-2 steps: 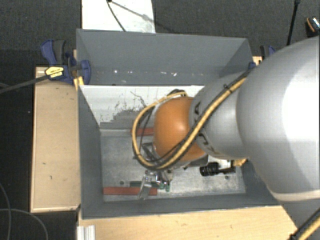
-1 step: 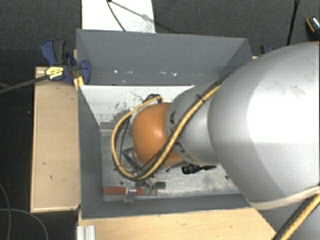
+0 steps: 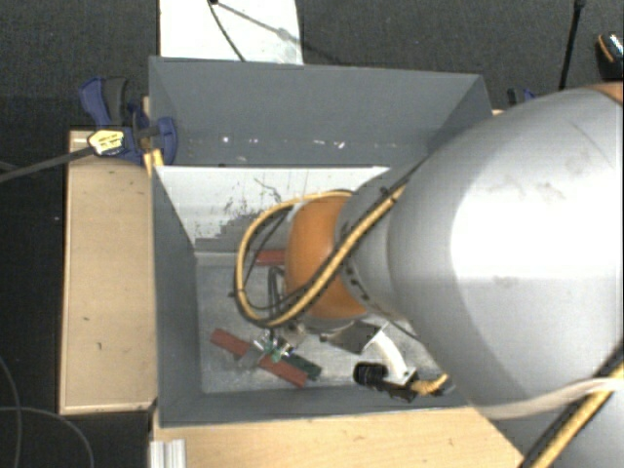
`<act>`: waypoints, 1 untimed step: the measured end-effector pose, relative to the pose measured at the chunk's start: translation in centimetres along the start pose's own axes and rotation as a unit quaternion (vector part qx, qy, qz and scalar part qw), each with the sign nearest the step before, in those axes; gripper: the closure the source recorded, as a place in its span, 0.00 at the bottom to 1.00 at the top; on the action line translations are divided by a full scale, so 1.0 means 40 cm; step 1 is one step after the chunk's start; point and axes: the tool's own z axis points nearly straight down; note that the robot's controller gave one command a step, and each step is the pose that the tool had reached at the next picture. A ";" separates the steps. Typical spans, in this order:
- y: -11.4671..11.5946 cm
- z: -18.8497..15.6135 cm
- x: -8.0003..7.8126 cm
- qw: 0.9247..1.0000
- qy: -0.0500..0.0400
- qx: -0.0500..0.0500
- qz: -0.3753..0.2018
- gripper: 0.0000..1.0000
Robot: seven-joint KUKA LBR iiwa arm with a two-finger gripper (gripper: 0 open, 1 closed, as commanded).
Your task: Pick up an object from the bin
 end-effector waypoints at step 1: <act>0.001 -0.001 0.001 1.000 0.000 0.000 -0.001 1.00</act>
Offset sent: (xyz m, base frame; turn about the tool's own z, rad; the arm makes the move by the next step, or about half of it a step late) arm 0.0000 0.0000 0.0000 0.0000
